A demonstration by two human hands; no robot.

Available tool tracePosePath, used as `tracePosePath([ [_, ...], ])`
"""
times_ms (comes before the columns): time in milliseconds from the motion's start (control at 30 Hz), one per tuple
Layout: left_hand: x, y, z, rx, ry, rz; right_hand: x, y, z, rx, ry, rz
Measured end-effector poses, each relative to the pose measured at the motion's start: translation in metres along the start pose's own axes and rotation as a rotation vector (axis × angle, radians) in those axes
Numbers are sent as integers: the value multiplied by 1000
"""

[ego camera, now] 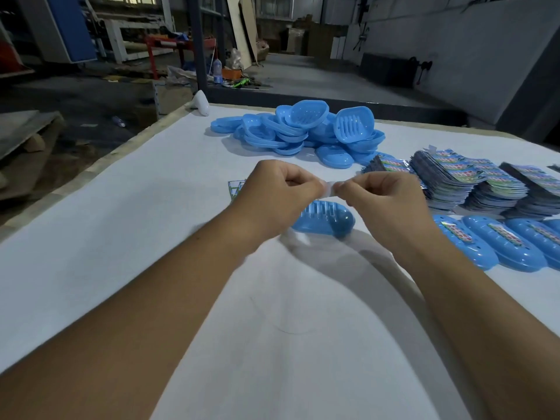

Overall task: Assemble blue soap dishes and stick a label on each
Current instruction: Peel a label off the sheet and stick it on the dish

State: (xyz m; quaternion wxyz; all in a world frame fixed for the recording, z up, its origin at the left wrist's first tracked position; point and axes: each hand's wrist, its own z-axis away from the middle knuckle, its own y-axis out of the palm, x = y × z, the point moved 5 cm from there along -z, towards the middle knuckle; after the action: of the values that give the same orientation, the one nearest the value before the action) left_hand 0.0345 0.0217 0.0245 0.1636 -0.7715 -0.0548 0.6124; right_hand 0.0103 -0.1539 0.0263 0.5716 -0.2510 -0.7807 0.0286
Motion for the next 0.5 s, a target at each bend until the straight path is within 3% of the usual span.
tracePosePath([
  [500,7,4,-1,61,-22,33,5,2,2,76,-90,16],
])
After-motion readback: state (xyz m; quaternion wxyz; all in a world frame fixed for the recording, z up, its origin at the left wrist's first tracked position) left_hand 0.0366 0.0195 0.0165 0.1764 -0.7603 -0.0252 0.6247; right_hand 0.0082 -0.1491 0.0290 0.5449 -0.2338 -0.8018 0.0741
